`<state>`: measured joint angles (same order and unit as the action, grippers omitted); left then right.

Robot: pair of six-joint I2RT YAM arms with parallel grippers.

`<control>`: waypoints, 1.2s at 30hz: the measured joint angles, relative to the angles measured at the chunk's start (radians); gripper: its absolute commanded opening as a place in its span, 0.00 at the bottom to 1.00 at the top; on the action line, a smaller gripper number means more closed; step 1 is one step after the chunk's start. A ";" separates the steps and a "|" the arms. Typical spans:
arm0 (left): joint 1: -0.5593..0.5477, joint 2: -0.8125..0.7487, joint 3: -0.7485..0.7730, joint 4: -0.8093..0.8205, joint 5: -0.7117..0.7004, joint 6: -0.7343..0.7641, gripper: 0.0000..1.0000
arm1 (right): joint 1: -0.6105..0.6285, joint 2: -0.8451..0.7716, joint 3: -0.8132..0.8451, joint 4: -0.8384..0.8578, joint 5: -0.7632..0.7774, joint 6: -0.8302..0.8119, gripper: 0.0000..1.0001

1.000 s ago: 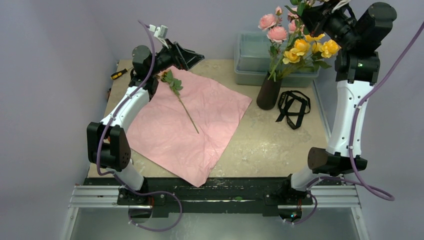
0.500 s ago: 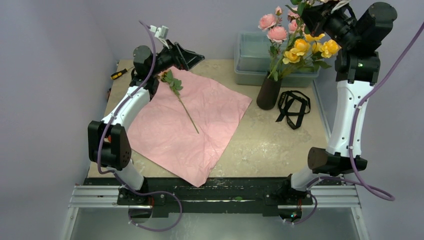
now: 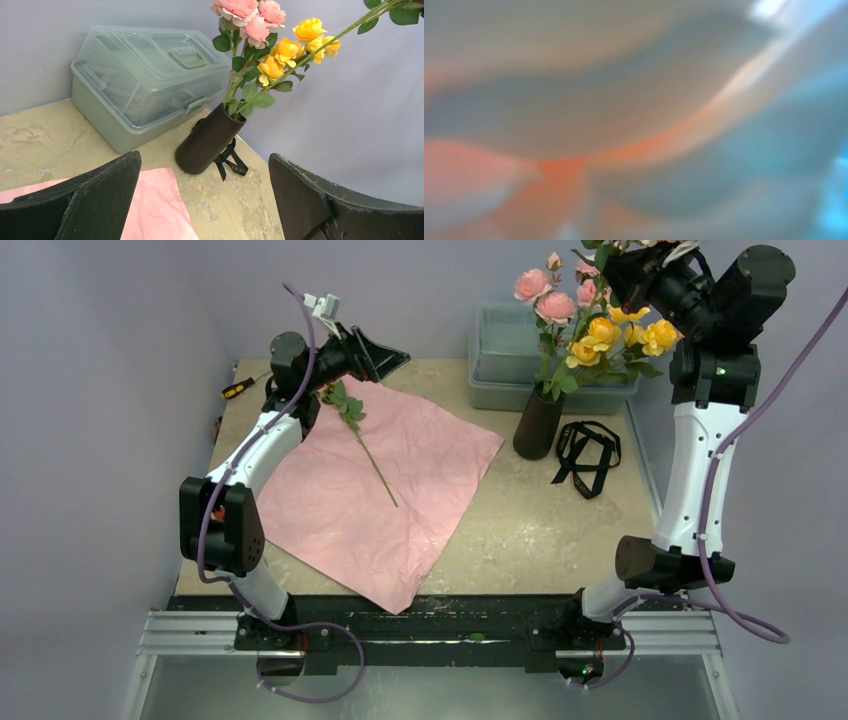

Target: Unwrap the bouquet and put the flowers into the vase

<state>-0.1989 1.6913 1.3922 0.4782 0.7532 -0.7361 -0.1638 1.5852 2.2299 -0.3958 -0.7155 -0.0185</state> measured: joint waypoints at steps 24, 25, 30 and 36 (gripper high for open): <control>0.027 0.011 -0.003 -0.110 -0.077 0.040 1.00 | 0.092 0.000 -0.411 0.135 -0.007 -0.108 0.00; 0.029 0.013 -0.005 -0.114 -0.082 0.042 1.00 | 0.094 0.002 -0.422 0.140 -0.006 -0.114 0.00; 0.043 0.015 -0.016 -0.153 -0.108 0.048 1.00 | 0.103 0.024 -0.484 0.158 0.009 -0.137 0.00; 0.067 0.027 -0.032 -0.177 -0.152 0.049 1.00 | 0.105 0.045 -0.552 0.188 0.026 -0.164 0.05</control>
<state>-0.1318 1.7187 1.3605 0.3016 0.6014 -0.6872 -0.0589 1.6306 1.6779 -0.2077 -0.6899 -0.1822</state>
